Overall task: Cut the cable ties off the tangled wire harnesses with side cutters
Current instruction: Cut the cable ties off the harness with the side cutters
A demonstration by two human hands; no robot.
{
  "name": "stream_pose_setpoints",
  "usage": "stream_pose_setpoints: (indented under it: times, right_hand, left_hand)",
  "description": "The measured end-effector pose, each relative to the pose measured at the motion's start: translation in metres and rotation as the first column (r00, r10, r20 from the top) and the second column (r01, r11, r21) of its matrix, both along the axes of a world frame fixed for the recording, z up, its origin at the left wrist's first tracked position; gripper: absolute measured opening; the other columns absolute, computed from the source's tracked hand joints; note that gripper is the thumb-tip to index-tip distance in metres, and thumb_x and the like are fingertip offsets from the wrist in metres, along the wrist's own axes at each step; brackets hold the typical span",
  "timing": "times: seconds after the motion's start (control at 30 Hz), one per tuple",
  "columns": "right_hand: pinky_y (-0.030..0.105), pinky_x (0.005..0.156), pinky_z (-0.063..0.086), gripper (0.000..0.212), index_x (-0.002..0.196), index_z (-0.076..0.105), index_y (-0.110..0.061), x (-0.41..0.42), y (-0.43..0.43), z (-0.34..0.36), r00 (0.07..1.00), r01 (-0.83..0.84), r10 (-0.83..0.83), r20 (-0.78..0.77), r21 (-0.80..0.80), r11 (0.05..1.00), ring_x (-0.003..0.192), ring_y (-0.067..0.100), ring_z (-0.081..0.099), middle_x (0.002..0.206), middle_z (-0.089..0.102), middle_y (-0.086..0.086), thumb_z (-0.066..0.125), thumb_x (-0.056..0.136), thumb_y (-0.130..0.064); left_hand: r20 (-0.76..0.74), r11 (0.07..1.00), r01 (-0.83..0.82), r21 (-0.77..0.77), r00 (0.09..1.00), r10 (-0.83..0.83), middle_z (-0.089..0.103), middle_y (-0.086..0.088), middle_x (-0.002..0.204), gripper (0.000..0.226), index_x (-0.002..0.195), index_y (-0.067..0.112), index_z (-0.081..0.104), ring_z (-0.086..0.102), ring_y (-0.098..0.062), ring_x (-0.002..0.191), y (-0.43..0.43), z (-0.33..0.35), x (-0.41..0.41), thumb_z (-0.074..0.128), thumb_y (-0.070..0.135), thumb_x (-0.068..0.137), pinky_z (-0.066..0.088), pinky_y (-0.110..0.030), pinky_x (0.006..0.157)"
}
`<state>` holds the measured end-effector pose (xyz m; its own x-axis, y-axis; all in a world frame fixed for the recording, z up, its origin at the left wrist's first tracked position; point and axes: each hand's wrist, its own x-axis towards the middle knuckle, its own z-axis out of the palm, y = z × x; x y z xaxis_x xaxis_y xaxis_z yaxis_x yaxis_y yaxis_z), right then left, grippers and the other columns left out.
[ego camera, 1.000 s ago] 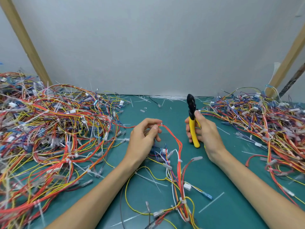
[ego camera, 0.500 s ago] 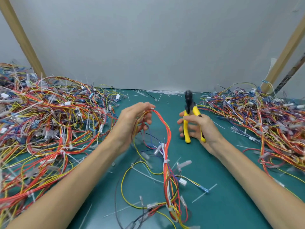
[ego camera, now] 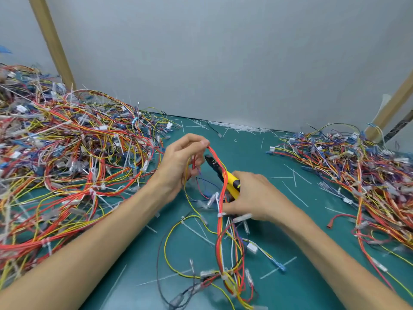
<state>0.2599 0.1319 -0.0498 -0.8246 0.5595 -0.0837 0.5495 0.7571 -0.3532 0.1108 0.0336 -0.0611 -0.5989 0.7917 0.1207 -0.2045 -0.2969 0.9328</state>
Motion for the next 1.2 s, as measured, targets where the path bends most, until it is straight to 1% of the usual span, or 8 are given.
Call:
stream_pose_setpoints:
  times: [0.1,0.2,0.27,0.43,0.63,0.87,0.97,1.2]
  right_hand:
    - [0.021,0.047,0.048,0.020,0.070,0.055,-0.019,0.002,0.005,-0.006,0.968,0.090,-0.168,-0.185,-0.366,0.926,0.050,0.012,0.063,0.055,0.065,-0.008,0.075,0.068,-0.016]
    - [0.030,0.052,0.057,0.018,0.083,0.059,-0.006,0.004,0.020,-0.014,0.819,0.048,-0.467,-0.334,-0.770,0.636,0.052,0.021,0.067,0.058,0.063,0.004,0.066,0.077,0.009]
    - [0.032,0.052,0.057,0.019,0.085,0.058,-0.004,0.005,0.032,-0.016,0.700,0.018,-0.602,-0.384,-0.833,0.552,0.051,0.023,0.065,0.061,0.060,0.009,0.064,0.079,0.013]
    - [0.028,0.056,0.058,0.021,0.086,0.058,-0.011,0.012,0.055,-0.022,0.454,-0.005,-0.718,-0.527,-0.808,0.589,0.057,0.020,0.069,0.063,0.065,0.004,0.065,0.081,0.008]
    - [0.019,0.048,0.050,0.015,0.087,0.060,-0.011,0.014,0.060,-0.025,0.357,-0.123,-0.785,-0.506,-0.859,0.498,0.060,0.017,0.070,0.069,0.072,0.010,0.065,0.083,0.003]
    - [0.020,0.050,0.052,0.014,0.092,0.060,-0.005,0.015,0.060,-0.028,0.332,-0.160,-0.772,-0.542,-0.839,0.521,0.064,0.020,0.072,0.073,0.072,0.013,0.065,0.083,0.005]
    - [0.021,0.052,0.052,0.014,0.091,0.061,-0.004,0.016,0.058,-0.027,0.318,-0.168,-0.767,-0.557,-0.829,0.533,0.066,0.023,0.073,0.075,0.071,0.014,0.066,0.082,0.005]
    - [0.024,0.056,0.055,0.016,0.087,0.060,-0.007,0.018,0.054,-0.027,0.305,-0.224,-0.743,-0.596,-0.803,0.552,0.069,0.026,0.073,0.074,0.068,0.012,0.063,0.082,0.008]
  left_hand:
    - [0.035,0.999,0.045,0.022,0.998,-0.045,0.041,0.001,0.070,0.008,0.087,0.014,0.056,0.036,-0.009,0.052,-0.003,-0.001,0.000,0.064,0.014,0.085,0.022,-0.017,0.042]
    - [0.090,0.990,0.102,0.094,0.990,-0.110,0.044,0.002,0.072,0.015,0.087,0.013,0.055,0.036,-0.008,0.054,-0.006,0.003,-0.003,0.069,0.011,0.080,0.025,-0.016,0.044]
    - [0.114,0.979,0.159,0.126,0.978,-0.173,0.046,0.004,0.071,0.012,0.085,0.015,0.056,0.037,-0.008,0.055,-0.007,0.007,-0.005,0.067,0.015,0.079,0.027,-0.016,0.044]
    - [0.097,0.852,0.505,0.142,0.849,-0.519,0.050,0.006,0.073,0.032,0.072,0.021,0.057,0.043,-0.006,0.057,-0.018,0.012,-0.015,0.087,0.029,0.064,0.034,-0.014,0.043]
    - [0.003,0.704,0.706,-0.073,0.706,-0.708,0.055,0.001,0.076,0.045,0.053,0.016,0.060,0.050,-0.014,0.064,-0.018,0.008,-0.010,0.079,0.054,0.069,0.044,-0.024,0.055]
    - [-0.296,0.969,0.018,-0.247,0.951,-0.093,0.052,-0.004,0.068,0.031,0.070,0.010,0.056,0.048,-0.016,0.059,0.000,0.003,-0.002,0.069,0.033,0.087,0.044,-0.021,0.051]
    - [-0.455,0.940,-0.189,-0.283,0.890,0.042,0.064,0.004,0.078,0.018,0.079,0.017,0.060,0.059,-0.014,0.063,0.008,-0.011,0.005,0.070,0.030,0.087,0.051,-0.024,0.060]
    - [-0.807,0.929,-0.258,-0.265,0.587,-0.067,0.067,0.010,0.087,0.029,0.115,0.018,0.062,0.058,0.006,0.079,0.011,-0.038,0.027,0.070,0.019,0.087,0.036,-0.001,0.067]
